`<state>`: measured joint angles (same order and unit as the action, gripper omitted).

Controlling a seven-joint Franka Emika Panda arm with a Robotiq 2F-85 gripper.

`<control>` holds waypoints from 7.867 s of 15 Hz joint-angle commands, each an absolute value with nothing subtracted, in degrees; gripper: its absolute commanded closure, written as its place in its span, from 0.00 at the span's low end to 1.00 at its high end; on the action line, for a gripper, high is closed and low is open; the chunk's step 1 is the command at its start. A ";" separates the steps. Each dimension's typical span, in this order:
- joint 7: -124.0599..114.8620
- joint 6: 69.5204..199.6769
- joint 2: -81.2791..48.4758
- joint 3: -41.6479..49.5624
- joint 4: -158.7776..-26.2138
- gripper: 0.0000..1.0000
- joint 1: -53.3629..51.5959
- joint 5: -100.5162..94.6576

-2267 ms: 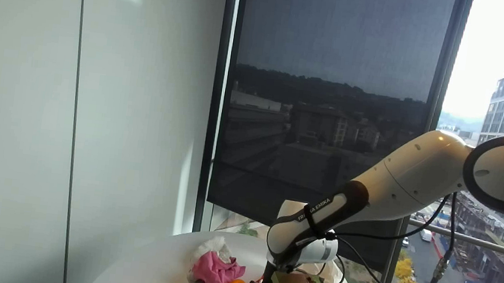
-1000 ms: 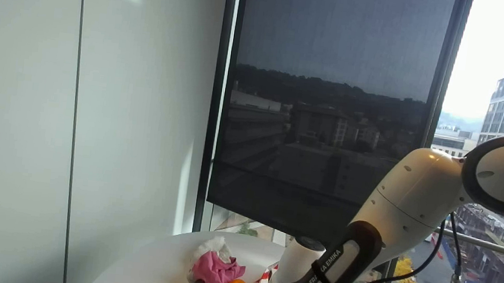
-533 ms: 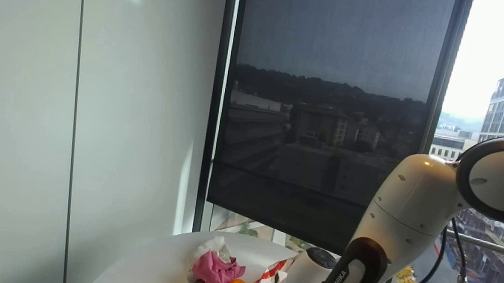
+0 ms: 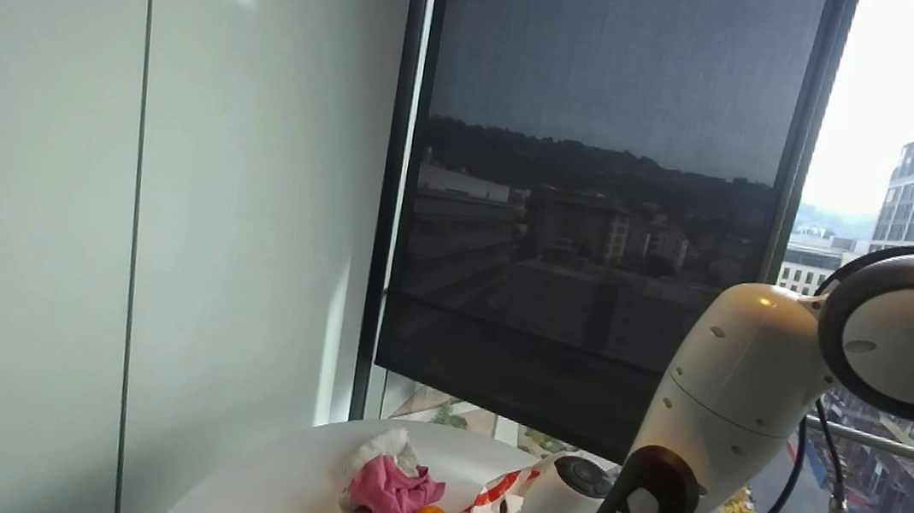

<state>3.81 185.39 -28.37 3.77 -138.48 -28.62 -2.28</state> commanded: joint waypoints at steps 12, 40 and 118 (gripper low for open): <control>-5.80 161.39 -2.22 0.57 -132.28 0.93 -10.48 -4.90; -29.88 149.38 -20.25 5.73 -117.11 0.90 -3.58 -58.07; -8.08 150.46 -22.02 -8.87 -124.16 0.00 -13.47 -18.43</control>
